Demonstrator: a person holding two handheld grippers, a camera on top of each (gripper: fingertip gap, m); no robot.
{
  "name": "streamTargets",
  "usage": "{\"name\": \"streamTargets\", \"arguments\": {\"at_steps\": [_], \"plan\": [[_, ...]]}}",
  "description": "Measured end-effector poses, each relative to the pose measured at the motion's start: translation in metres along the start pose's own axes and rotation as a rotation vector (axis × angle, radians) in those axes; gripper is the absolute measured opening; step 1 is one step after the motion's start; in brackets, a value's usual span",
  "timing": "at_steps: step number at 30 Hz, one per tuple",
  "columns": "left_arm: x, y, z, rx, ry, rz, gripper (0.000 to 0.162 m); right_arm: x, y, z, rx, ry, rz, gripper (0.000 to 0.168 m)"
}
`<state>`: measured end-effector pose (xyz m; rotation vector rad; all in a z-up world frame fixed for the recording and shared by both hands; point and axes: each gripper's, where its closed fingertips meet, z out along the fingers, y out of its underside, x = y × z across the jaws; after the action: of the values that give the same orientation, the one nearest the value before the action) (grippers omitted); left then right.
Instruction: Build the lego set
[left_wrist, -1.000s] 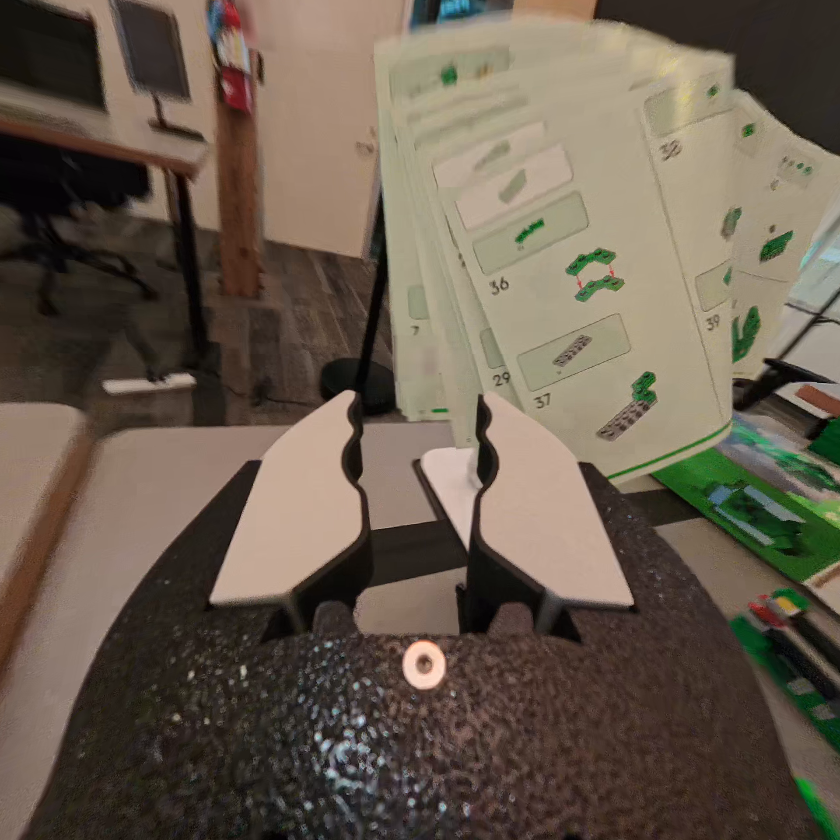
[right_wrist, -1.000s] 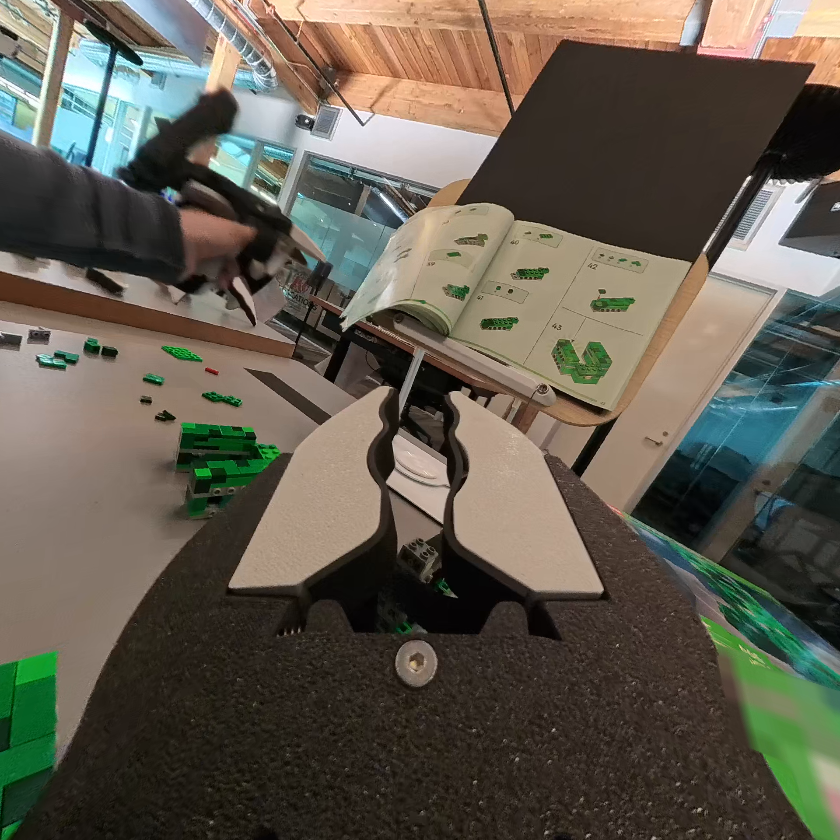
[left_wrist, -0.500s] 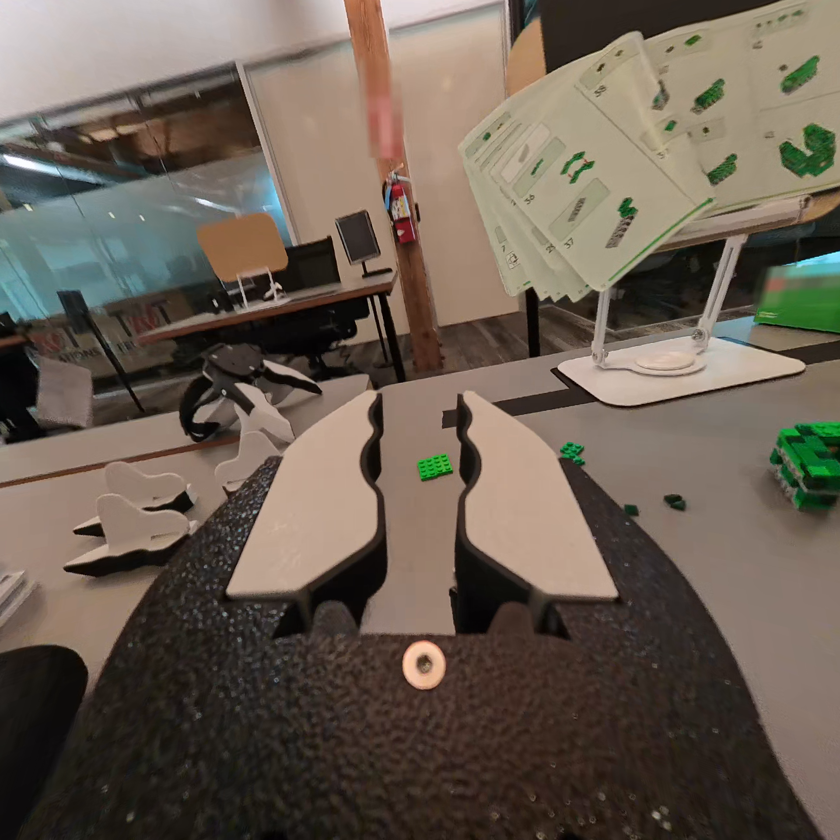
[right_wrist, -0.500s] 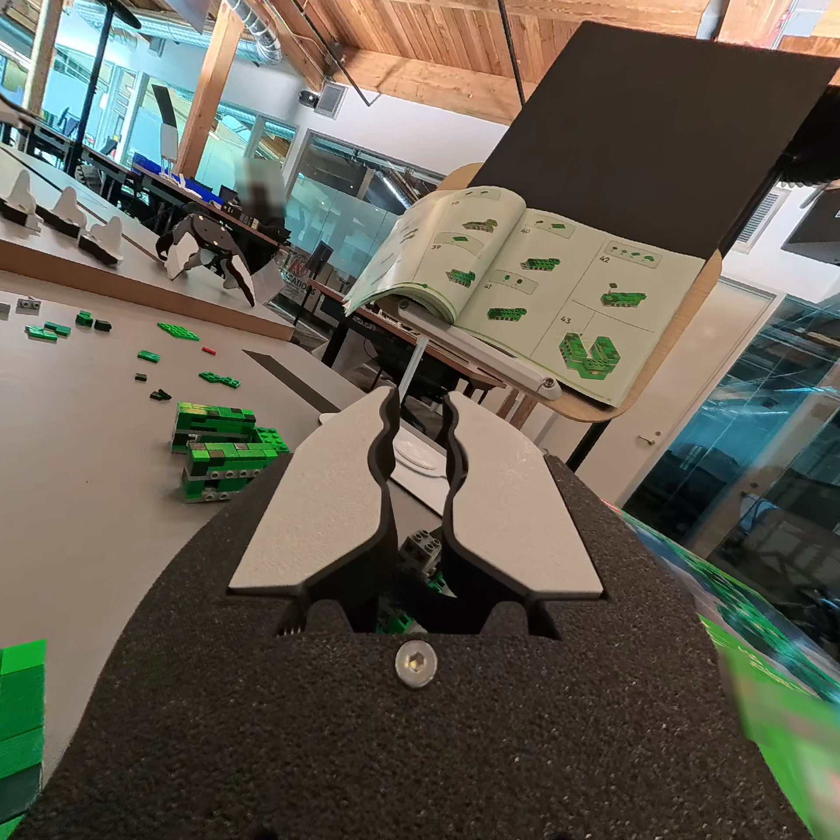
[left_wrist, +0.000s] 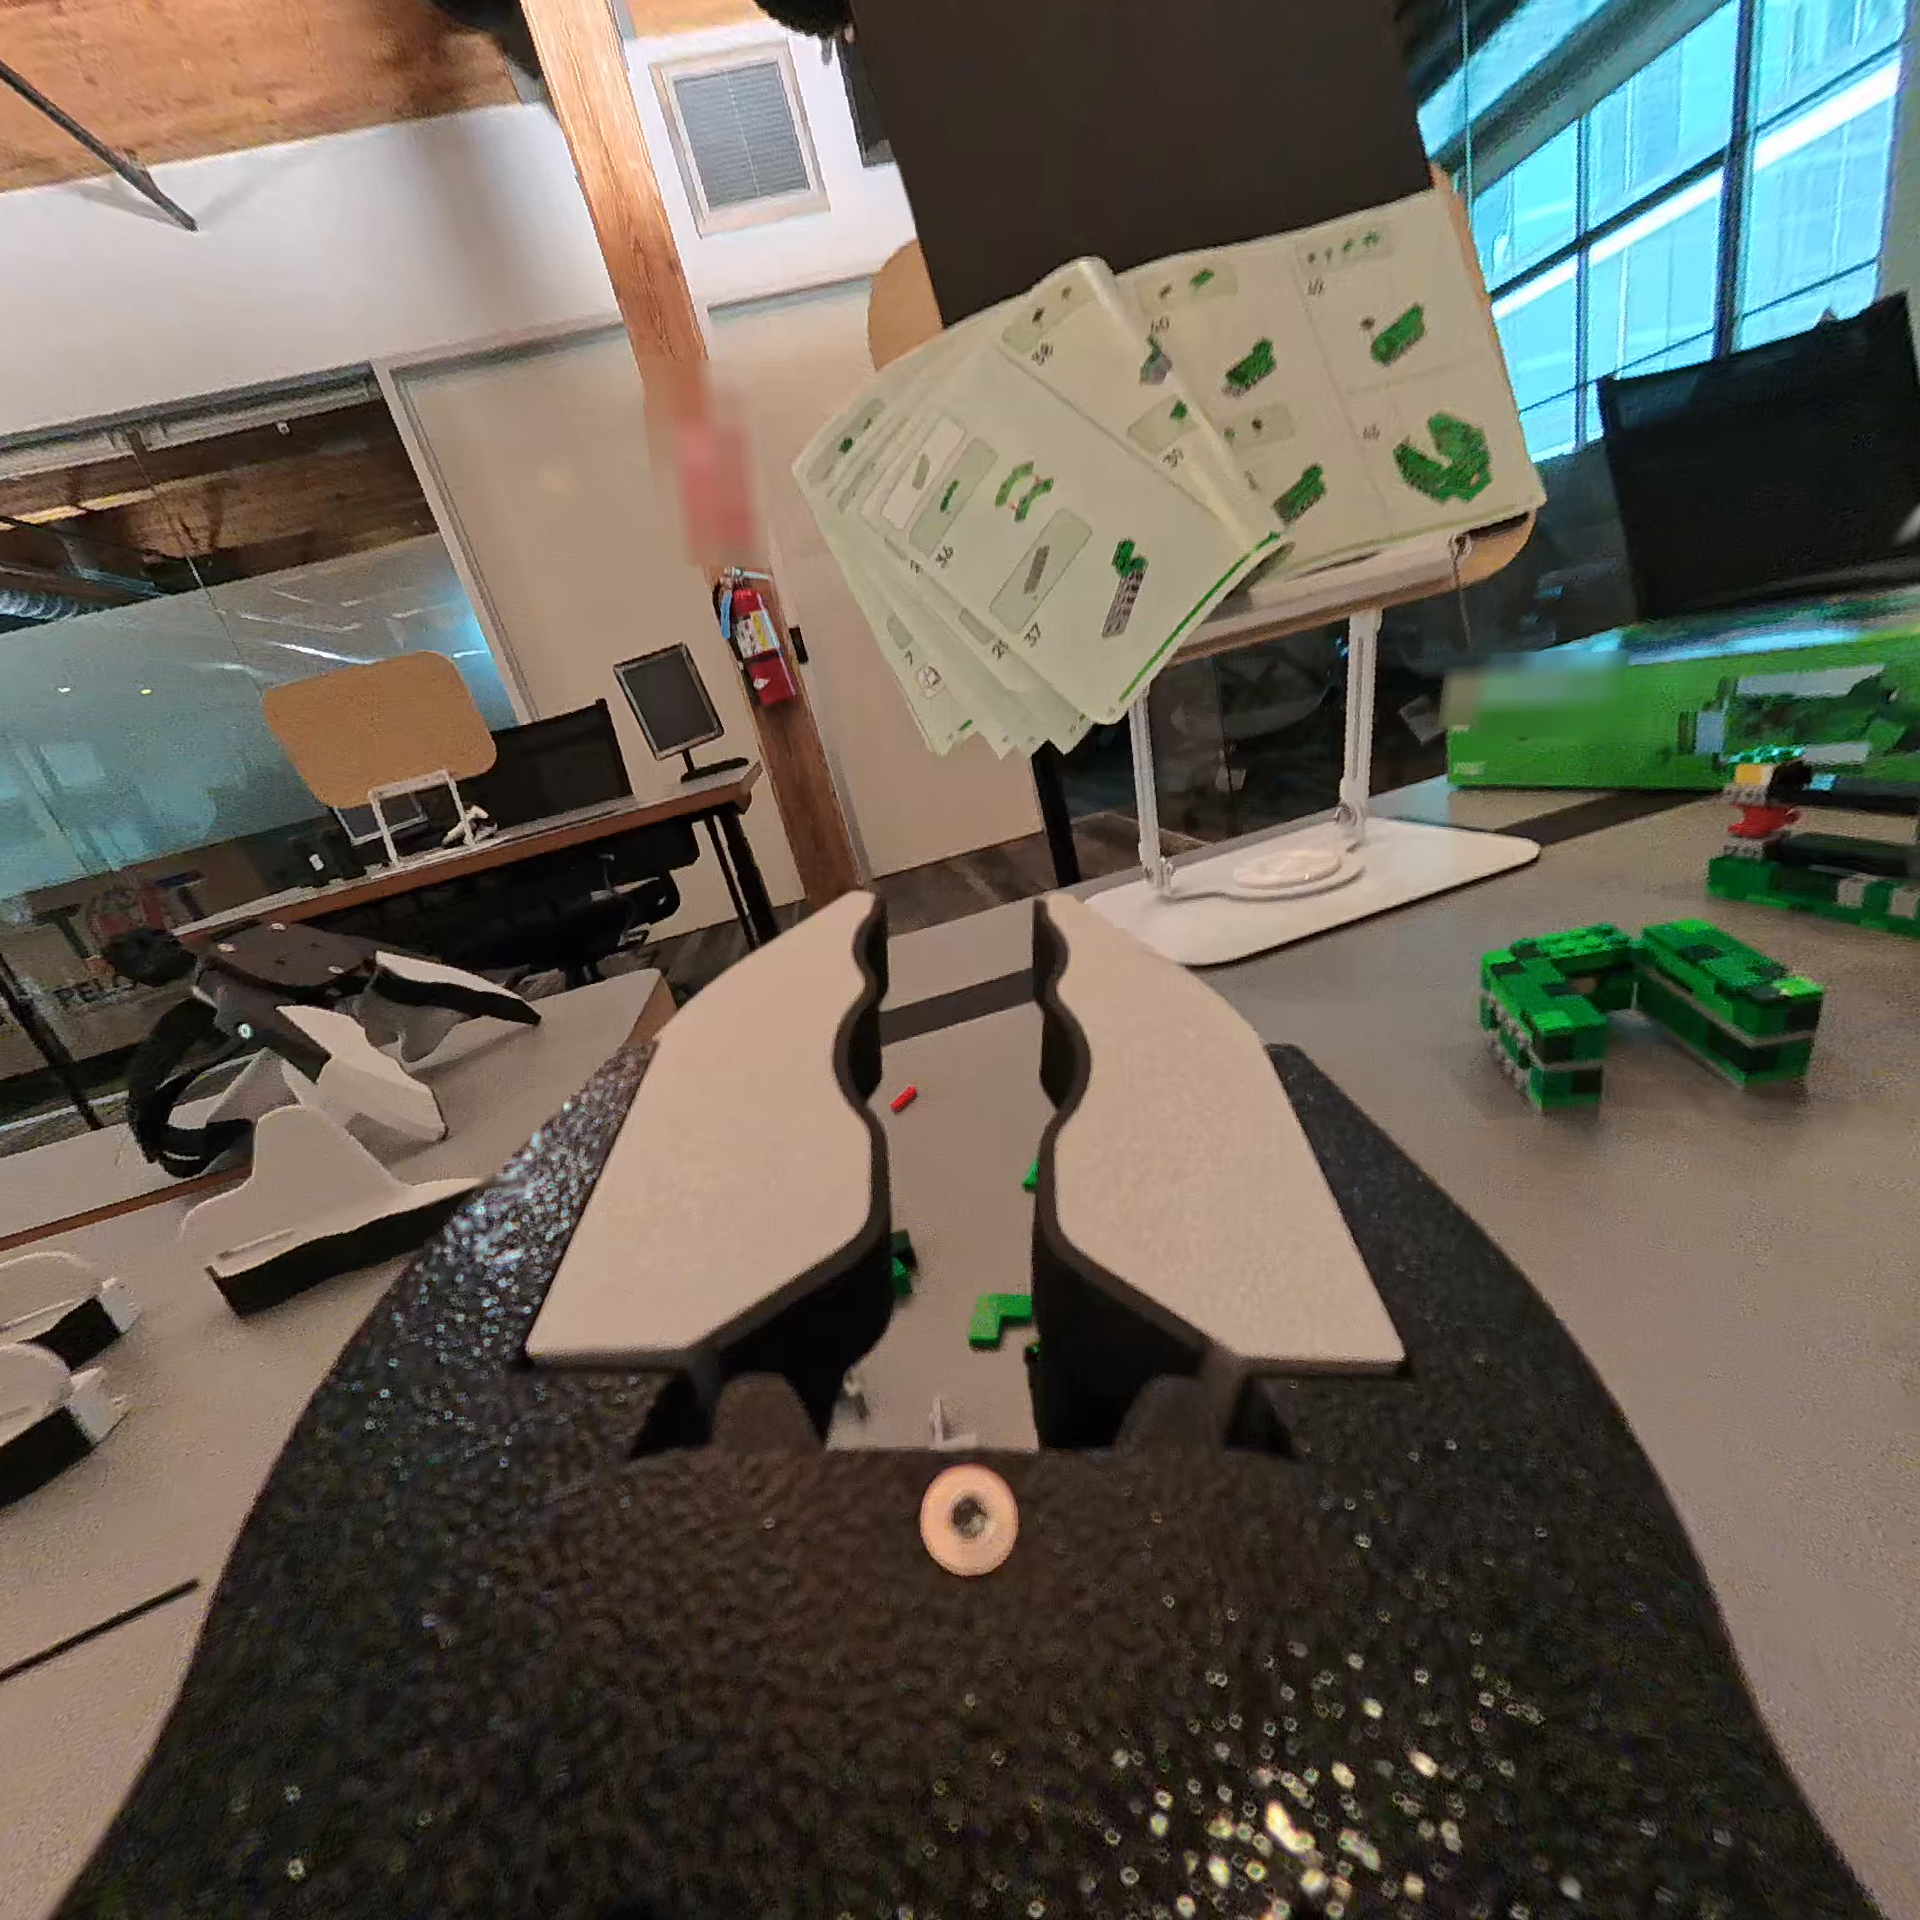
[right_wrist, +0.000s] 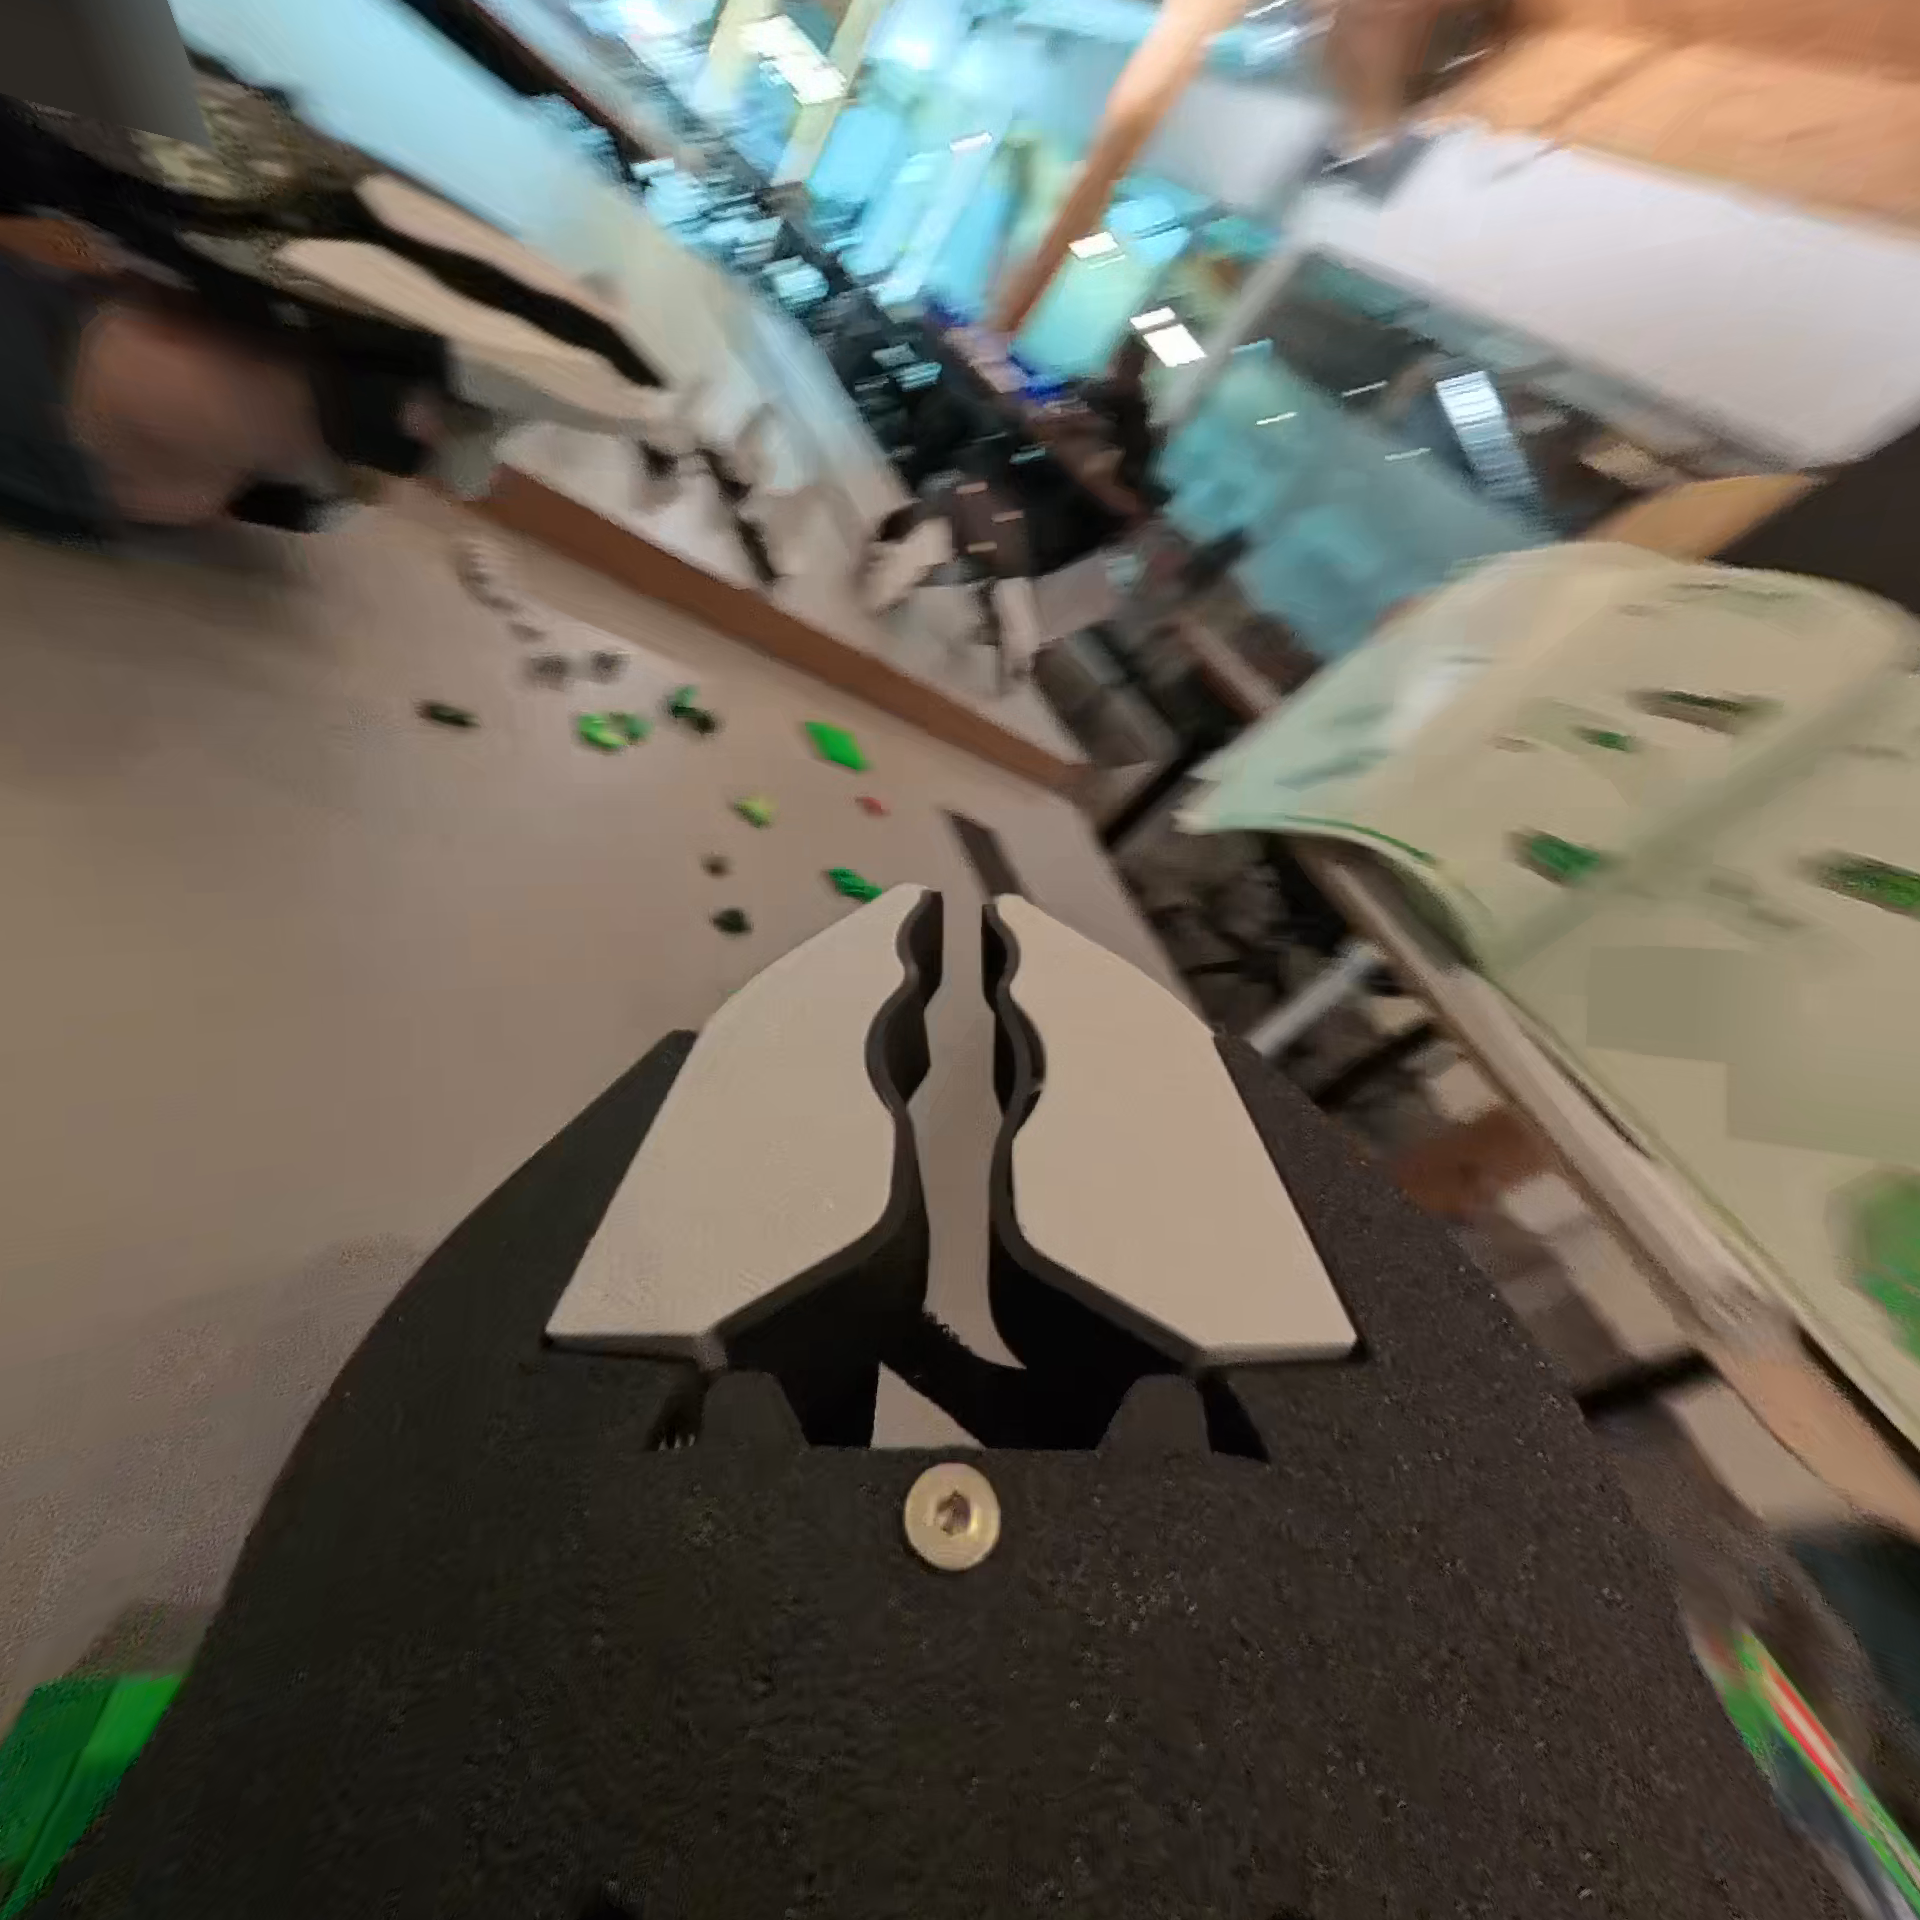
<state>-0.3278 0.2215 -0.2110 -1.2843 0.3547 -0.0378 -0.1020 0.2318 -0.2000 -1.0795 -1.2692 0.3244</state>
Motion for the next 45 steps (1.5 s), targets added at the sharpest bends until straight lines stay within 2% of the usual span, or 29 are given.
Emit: {"name": "streamTargets", "arguments": {"at_steps": [4, 9, 12, 15, 17, 21, 30, 34, 38, 42, 45], "plan": [[-0.012, -0.001, -0.003, 0.025, -0.034, -0.019, 0.024, -0.01, -0.008, 0.076, -0.129, -0.359, 0.102, 0.02], [-0.017, 0.004, -0.002, 0.013, -0.034, -0.049, 0.023, -0.03, 0.029, 0.157, -0.391, -0.658, 0.015, 0.024], [-0.015, 0.004, -0.002, 0.013, -0.023, -0.054, 0.022, -0.044, 0.058, 0.181, -0.523, -0.819, -0.086, 0.026], [-0.013, 0.004, -0.001, 0.011, -0.008, -0.053, 0.021, -0.047, 0.084, 0.2, -0.635, -0.883, -0.183, 0.027], [-0.013, 0.004, 0.0, 0.009, -0.006, -0.051, 0.021, -0.052, 0.093, 0.205, -0.702, -0.946, -0.163, 0.028], [-0.015, 0.004, 0.0, 0.014, -0.007, -0.077, 0.02, -0.05, 0.11, 0.217, -0.79, -0.963, -0.213, 0.026], [-0.015, 0.005, 0.0, 0.011, -0.001, -0.101, 0.02, -0.053, 0.116, 0.22, -0.856, -1.009, -0.19, 0.018], [-0.014, 0.005, 0.001, 0.006, 0.006, -0.1, 0.02, -0.049, 0.095, 0.207, -0.751, -0.944, -0.244, 0.018], [-0.004, 0.012, 0.004, -0.047, 0.065, -0.101, 0.023, -0.044, 0.054, 0.161, -0.608, -0.847, -0.279, 0.018], [0.023, 0.037, 0.015, -0.251, 0.185, -0.132, 0.038, -0.036, 0.026, 0.091, -0.534, -0.709, -0.341, 0.018], [0.035, 0.05, 0.035, -0.368, 0.244, -0.072, 0.041, -0.033, 0.015, 0.031, -0.526, -0.627, -0.311, 0.018]]}}
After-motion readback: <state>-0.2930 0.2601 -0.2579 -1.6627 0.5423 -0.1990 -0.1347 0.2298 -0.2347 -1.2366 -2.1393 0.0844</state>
